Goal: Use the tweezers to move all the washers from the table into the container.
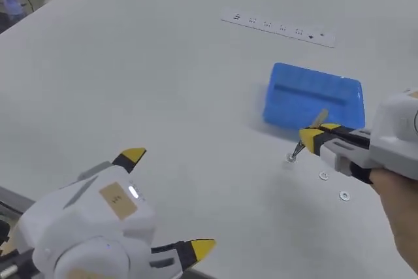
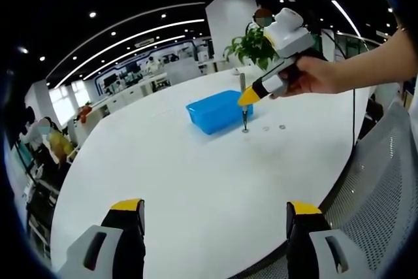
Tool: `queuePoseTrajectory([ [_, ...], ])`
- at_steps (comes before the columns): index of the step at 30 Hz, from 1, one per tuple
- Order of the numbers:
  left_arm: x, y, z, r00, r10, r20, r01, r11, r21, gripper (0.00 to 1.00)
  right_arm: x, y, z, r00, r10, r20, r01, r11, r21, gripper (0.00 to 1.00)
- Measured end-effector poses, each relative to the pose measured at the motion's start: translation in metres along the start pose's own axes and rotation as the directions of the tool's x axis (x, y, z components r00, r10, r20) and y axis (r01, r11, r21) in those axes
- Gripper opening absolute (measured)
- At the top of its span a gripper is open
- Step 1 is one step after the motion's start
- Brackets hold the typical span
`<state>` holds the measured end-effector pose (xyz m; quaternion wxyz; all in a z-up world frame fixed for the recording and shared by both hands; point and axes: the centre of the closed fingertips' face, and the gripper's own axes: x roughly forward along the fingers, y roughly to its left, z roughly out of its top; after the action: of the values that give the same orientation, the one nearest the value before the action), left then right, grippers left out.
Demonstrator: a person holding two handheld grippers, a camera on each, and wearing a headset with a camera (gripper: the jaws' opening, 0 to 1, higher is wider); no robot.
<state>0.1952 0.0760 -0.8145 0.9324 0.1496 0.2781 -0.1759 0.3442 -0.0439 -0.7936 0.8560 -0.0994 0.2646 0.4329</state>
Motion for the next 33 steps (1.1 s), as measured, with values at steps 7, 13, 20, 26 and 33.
queuePoseTrajectory([
  [7, 0.0, -0.001, 0.001, 1.0, -0.004, 0.004, 0.004, 1.0, -0.005, 0.92, -0.011, -0.002, 0.016, 0.9994, -0.009, 0.035, 0.009, 1.0, -0.005, 0.02],
  [13, 0.001, -0.001, 0.001, 1.0, -0.005, 0.002, 0.005, 1.0, -0.003, 0.92, -0.013, -0.004, 0.028, 0.9983, -0.014, 0.056, 0.016, 1.0, -0.02, 0.01],
  [20, 0.001, -0.002, 0.0, 1.0, -0.009, -0.003, 0.009, 1.0, 0.003, 0.92, -0.014, -0.008, 0.035, 0.9974, -0.018, 0.07, 0.019, 1.0, -0.014, 0.01],
  [26, 0.001, -0.002, -0.001, 0.9999, -0.012, -0.007, 0.012, 1.0, 0.001, 0.92, -0.012, -0.014, 0.042, 0.9969, -0.025, 0.075, 0.027, 0.999, -0.031, 0.01],
  [33, 0.001, -0.003, -0.002, 0.9998, -0.015, -0.013, 0.015, 1.0, 0.005, 0.92, -0.01, -0.028, 0.055, 0.9946, -0.044, 0.095, 0.048, 0.998, -0.044, 0.01],
])
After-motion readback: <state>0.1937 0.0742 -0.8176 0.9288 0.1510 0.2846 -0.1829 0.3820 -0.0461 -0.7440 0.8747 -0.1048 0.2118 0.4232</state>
